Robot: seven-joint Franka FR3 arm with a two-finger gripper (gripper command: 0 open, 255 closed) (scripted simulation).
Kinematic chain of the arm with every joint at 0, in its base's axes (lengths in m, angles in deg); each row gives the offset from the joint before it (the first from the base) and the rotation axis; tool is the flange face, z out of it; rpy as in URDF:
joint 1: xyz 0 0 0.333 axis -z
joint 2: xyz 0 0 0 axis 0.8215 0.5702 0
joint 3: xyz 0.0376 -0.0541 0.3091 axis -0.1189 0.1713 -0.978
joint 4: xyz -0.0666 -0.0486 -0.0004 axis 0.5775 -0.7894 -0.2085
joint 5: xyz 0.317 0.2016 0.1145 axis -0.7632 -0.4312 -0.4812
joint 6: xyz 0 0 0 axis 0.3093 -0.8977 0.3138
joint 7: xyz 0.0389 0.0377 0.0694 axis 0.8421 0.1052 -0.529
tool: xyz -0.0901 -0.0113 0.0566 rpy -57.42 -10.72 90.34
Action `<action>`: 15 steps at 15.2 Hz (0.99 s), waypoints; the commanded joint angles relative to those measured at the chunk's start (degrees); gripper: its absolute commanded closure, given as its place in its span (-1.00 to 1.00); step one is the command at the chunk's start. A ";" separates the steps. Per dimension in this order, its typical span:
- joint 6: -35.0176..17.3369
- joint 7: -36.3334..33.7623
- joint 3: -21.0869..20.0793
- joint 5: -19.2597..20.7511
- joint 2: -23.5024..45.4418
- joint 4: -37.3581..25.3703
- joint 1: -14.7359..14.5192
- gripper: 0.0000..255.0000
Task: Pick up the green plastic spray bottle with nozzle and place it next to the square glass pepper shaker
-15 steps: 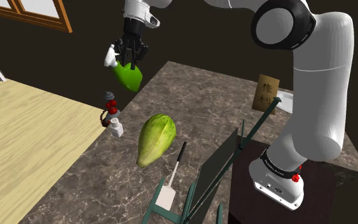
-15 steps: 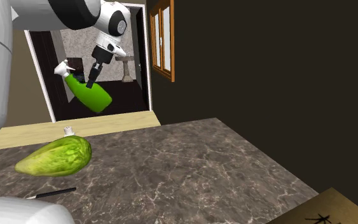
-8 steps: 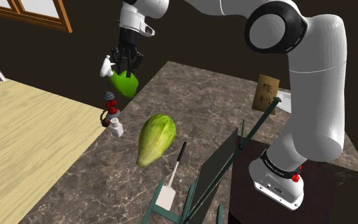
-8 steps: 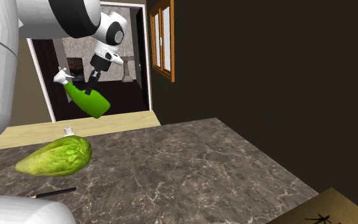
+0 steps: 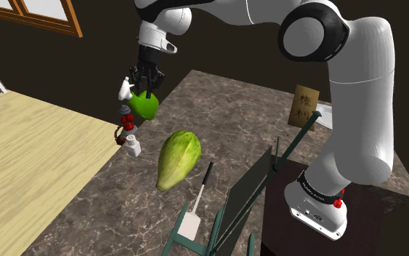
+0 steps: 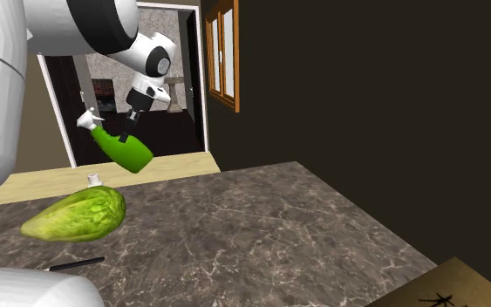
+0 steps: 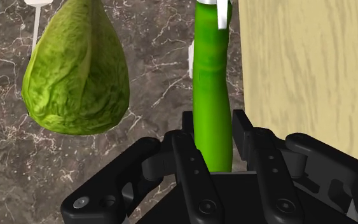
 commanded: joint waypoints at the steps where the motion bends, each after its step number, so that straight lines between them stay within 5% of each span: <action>1: -1.05 0.52 -0.02 -0.11 0.64 0.51 -0.04 1.00; 15: -8.60 4.40 -0.26 -1.14 4.19 5.36 -0.34 1.00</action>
